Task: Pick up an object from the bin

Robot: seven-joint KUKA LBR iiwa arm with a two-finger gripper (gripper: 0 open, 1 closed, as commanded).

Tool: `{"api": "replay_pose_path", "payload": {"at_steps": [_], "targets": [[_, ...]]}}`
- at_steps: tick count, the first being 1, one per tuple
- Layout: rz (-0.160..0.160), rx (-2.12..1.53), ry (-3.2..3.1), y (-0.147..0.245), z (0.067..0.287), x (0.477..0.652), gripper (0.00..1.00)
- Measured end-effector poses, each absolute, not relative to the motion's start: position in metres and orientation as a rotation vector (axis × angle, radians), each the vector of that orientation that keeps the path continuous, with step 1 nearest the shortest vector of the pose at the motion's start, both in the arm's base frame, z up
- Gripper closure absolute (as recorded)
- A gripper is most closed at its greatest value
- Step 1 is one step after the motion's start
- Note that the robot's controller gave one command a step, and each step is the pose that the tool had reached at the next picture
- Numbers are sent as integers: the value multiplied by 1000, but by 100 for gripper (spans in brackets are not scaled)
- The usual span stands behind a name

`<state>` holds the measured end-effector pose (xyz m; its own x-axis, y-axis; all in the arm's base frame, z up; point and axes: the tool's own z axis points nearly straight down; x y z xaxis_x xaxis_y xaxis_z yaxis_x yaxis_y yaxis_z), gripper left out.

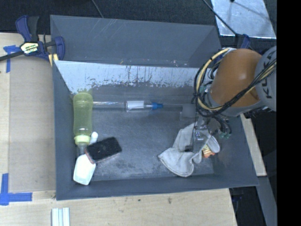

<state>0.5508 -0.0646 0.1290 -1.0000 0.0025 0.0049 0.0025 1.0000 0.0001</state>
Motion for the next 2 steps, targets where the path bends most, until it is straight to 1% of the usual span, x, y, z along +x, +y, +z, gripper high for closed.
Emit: {"api": "replay_pose_path", "payload": {"at_steps": [1, 2], "targets": [[1, -2, -3145, -64, 134, 553, 0], [-1, -44, -3136, -105, 72, 558, 100]]}}
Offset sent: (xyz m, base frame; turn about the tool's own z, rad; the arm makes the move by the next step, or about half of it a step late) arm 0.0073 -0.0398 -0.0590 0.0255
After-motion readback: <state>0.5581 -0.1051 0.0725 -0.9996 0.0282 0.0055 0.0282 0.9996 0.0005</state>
